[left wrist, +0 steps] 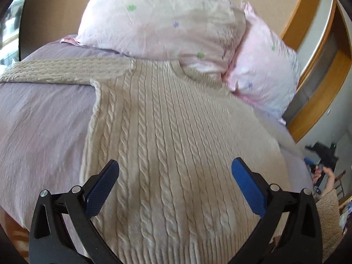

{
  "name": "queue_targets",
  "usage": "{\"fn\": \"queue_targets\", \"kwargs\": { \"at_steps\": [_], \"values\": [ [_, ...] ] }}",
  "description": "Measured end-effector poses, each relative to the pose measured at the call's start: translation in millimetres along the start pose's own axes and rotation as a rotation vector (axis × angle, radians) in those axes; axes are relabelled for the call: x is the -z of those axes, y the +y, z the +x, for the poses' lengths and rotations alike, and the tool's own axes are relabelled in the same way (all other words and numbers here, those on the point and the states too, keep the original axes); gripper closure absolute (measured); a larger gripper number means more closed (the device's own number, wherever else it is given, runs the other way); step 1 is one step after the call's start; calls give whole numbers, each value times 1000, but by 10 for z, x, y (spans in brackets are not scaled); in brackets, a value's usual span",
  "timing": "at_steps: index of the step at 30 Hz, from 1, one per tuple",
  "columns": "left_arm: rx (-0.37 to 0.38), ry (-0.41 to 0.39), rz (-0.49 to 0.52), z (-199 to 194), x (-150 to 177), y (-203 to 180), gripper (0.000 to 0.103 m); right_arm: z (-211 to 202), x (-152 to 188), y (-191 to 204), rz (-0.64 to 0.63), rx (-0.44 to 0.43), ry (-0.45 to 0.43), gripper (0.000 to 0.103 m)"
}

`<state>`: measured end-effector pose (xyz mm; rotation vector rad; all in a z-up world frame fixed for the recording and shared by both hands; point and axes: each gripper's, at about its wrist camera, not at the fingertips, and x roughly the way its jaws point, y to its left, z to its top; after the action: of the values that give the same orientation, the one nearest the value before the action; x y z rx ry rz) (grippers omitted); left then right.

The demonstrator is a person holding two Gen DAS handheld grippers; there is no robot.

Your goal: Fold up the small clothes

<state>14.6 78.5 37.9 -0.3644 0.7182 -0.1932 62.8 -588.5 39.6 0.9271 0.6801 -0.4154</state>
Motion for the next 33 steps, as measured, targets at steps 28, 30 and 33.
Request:
{"fn": "queue_targets", "kwargs": {
  "at_steps": [28, 30, 33],
  "values": [
    [-267, -176, -714, -232, -881, 2558, 25, 350, 3339, 3429, -1125, -503, 380, 78],
    [-281, -187, -752, -245, -875, 2706, 30, 304, 3409, 3291, -1112, -526, 400, 62],
    [-282, -215, -798, -252, -917, 2931, 43, 160, 3080, 3099, -1018, -518, 305, 35]
  ]
}}
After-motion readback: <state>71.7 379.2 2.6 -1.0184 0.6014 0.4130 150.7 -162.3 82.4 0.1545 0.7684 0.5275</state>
